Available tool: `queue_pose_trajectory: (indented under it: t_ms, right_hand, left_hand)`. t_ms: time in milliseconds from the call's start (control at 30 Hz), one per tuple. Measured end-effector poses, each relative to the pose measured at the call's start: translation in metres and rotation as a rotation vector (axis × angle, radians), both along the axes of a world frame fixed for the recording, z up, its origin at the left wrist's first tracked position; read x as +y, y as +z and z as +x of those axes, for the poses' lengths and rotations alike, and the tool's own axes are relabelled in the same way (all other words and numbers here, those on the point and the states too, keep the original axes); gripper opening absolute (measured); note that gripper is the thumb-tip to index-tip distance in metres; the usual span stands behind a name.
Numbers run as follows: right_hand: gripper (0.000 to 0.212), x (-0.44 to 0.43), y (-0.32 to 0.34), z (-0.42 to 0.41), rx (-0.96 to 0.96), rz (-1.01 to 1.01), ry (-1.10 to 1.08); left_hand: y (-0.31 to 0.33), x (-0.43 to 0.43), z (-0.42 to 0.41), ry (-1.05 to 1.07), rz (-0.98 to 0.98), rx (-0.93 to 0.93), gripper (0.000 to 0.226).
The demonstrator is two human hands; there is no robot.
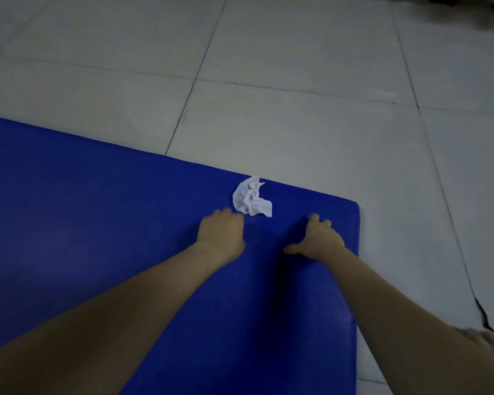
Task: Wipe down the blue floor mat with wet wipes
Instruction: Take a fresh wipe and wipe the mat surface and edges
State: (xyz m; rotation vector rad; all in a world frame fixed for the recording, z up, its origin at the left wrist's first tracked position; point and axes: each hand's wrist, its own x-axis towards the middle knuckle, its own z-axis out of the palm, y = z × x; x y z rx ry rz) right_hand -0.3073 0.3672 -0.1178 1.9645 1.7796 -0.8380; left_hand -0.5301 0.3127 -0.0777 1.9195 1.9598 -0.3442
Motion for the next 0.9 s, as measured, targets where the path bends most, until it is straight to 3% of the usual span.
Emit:
queue_pose_trajectory:
  t_ms: [67, 167, 300, 400, 500, 567, 733, 900]
  right_hand:
    - [0.126, 0.008, -0.001, -0.003, -0.004, -0.029, -0.002]
    - [0.126, 0.021, -0.002, -0.001, -0.036, -0.059, 0.037]
    - [0.118, 0.025, 0.002, -0.005, -0.023, -0.053, 0.059]
    - [0.115, 0.023, 0.007, -0.003, -0.028, -0.046, 0.052]
    - [0.112, 0.022, 0.010, -0.004, -0.040, -0.063, 0.039]
    - [0.110, 0.023, 0.010, -0.006, -0.047, -0.069, 0.028]
    - [0.111, 0.024, 0.007, -0.004, -0.036, -0.044, 0.045]
    - [0.114, 0.024, 0.007, -0.002, -0.027, -0.011, 0.066]
  left_hand:
    - [-0.004, 0.031, 0.004, 0.062, 0.147, -0.140, 0.028]
    - [-0.022, 0.070, 0.005, 0.076, 0.154, -0.215, 0.031]
    - [-0.038, 0.100, -0.001, 0.115, 0.160, -0.236, 0.004]
    - [-0.046, 0.112, 0.019, 0.148, 0.209, -0.335, 0.018]
    - [-0.047, 0.115, 0.053, 0.089, 0.291, -0.385, 0.004]
    - [-0.049, 0.117, 0.071, -0.005, 0.287, -0.422, 0.016]
    - [-0.049, 0.127, 0.055, -0.151, 0.258, -0.349, 0.015]
    - [-0.054, 0.132, -0.009, -0.014, 0.282, -0.311, 0.017]
